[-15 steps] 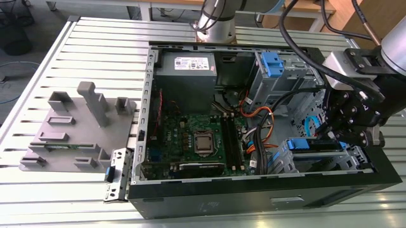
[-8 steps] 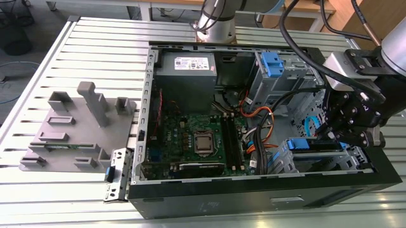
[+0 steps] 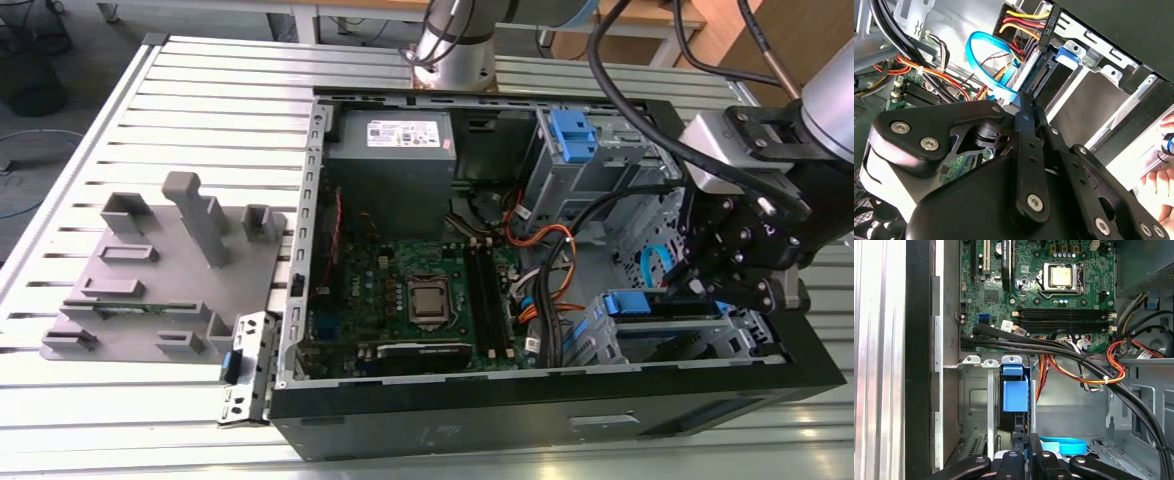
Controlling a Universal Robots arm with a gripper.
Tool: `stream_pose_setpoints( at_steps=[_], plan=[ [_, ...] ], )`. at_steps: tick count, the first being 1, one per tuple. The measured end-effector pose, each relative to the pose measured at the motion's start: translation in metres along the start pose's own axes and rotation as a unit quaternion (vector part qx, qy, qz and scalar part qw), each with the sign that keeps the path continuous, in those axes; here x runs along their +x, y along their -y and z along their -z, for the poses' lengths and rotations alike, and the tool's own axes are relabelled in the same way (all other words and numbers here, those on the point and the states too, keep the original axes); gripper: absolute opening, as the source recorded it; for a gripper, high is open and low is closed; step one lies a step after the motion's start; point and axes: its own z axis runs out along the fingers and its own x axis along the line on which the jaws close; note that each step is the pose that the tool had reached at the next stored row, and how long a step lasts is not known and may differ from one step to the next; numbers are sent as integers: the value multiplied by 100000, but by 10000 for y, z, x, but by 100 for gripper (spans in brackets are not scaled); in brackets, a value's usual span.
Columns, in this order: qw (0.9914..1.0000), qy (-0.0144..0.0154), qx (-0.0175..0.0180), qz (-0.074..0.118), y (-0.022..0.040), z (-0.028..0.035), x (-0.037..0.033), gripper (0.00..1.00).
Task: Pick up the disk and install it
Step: 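Insert the first disk wire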
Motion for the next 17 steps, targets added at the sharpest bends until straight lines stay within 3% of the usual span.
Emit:
stream_pose_setpoints(
  at_steps=[17],
  plan=[
    [100000,-15,-2,57,0,-34,7,16]
  ],
)
